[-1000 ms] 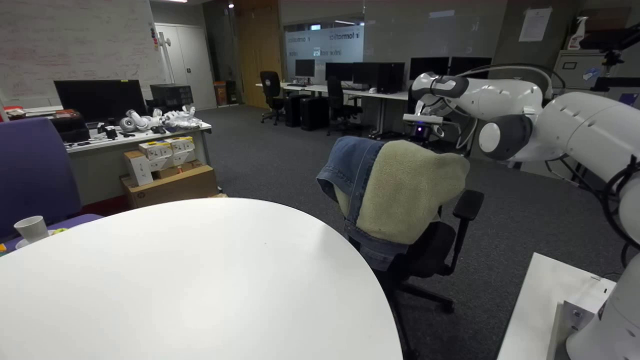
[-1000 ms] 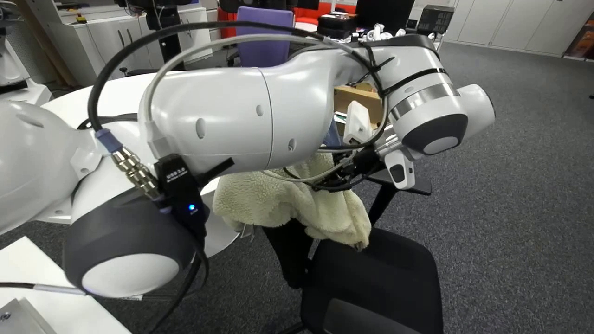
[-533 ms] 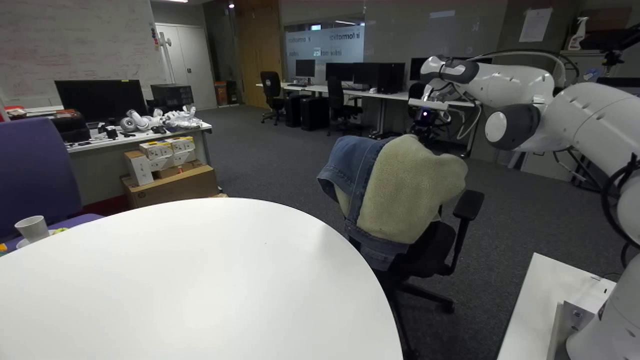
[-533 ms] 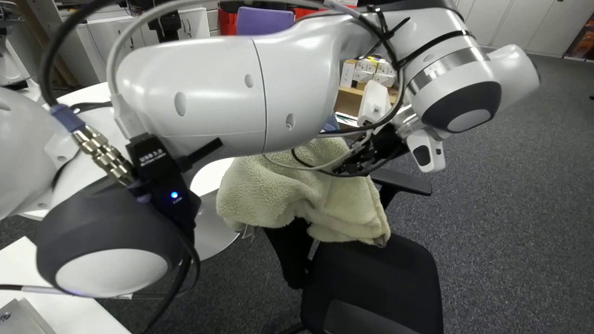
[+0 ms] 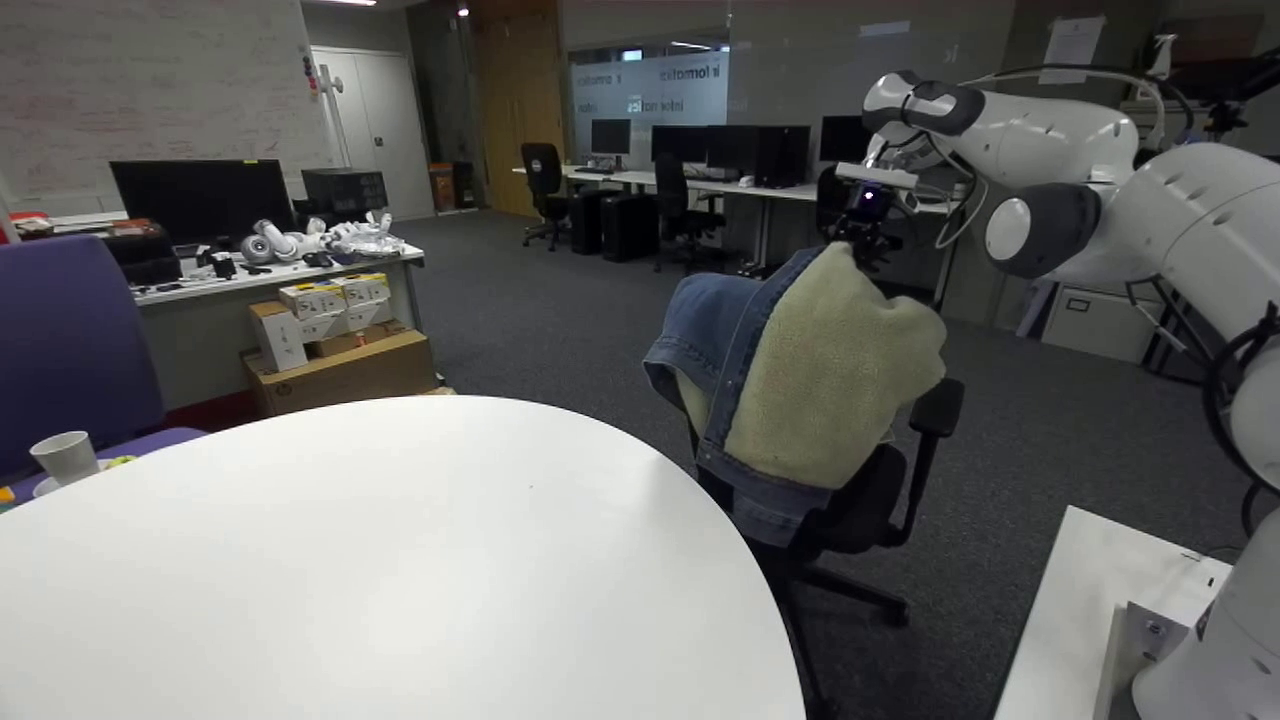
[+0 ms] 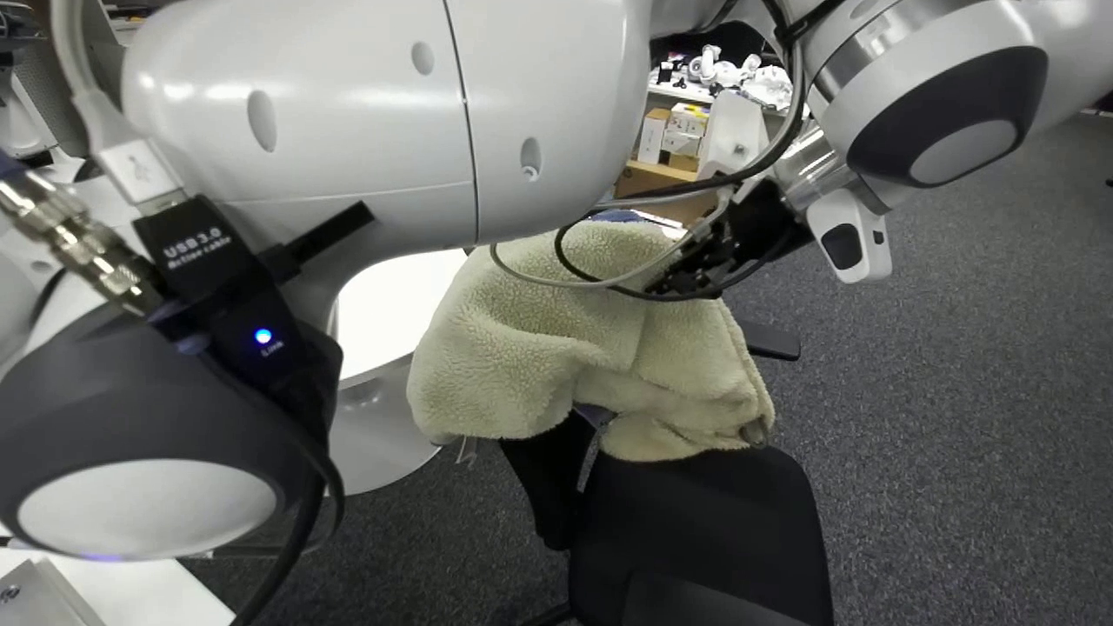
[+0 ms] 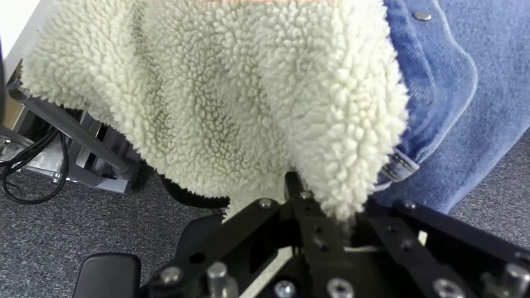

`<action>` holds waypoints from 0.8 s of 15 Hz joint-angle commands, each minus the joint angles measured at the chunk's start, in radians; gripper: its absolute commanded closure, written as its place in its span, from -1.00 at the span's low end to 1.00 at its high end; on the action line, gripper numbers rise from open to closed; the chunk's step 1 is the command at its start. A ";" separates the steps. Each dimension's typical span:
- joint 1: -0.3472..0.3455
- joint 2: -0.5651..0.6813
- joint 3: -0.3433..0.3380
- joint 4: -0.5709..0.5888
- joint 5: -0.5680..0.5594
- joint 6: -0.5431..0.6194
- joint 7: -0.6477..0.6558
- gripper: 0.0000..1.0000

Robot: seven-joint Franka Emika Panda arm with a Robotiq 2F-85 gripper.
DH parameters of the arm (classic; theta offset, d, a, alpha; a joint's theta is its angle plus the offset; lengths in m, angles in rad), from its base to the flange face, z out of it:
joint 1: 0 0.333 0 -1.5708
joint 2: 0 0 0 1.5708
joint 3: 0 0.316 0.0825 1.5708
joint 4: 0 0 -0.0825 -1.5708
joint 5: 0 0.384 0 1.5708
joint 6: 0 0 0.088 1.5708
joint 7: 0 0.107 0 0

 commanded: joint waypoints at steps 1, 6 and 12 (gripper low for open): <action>-0.011 -0.059 0.020 -0.054 -0.011 -0.034 -0.022 0.94; -0.014 -0.053 0.011 -0.048 -0.025 -0.062 -0.038 0.94; 0.017 -0.042 -0.005 -0.026 -0.057 -0.001 -0.039 0.23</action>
